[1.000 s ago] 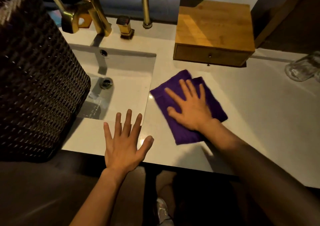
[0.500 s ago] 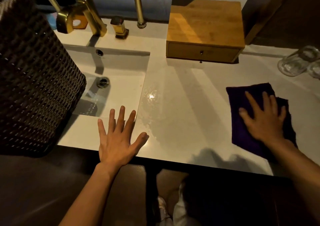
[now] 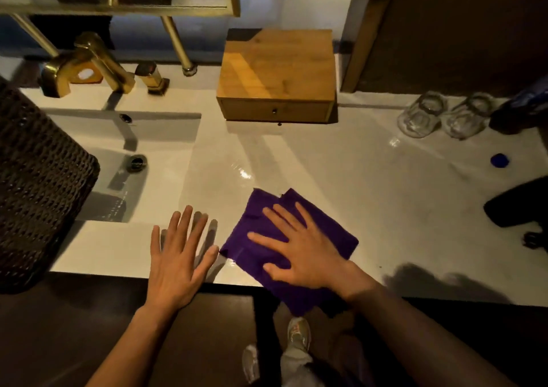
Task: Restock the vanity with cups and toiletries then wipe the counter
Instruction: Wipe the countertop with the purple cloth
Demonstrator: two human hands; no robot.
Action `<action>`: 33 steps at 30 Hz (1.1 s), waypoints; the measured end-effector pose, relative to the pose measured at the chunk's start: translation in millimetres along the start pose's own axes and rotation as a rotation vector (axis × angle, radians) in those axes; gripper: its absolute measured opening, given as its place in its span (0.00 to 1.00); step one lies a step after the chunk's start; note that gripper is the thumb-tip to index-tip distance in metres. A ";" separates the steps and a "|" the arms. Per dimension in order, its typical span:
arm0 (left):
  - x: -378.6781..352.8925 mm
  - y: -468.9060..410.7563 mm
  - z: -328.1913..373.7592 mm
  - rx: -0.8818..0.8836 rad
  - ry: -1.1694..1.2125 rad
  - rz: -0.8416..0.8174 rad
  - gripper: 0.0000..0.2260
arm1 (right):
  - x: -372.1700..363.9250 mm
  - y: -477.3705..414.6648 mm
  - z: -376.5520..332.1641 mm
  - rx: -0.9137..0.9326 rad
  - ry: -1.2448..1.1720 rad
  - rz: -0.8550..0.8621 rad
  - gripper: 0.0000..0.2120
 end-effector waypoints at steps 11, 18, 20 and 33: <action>-36.9 -4.8 37.9 0.026 -0.058 -0.096 0.28 | -23.2 152.1 251.4 -0.939 -0.079 -0.013 0.32; -34.8 -3.9 36.1 0.028 -0.067 -0.093 0.28 | -24.1 136.1 282.7 -1.011 -0.094 -0.030 0.33; -34.6 -3.7 35.9 0.024 -0.080 -0.096 0.28 | -24.9 134.9 283.4 -1.000 -0.084 -0.043 0.33; -16.8 13.8 37.2 -0.079 0.160 -0.105 0.27 | -5.0 164.3 193.8 -1.127 -0.238 0.253 0.27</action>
Point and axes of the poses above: each hand's wrist, its own y-axis away from the middle knuckle, its own x-axis out of the back of the hand, z = x × y, the point moved 10 cm from there along -y, towards the middle knuckle, and after that the axes turned 11 degrees about y, right-handed, at the moved point
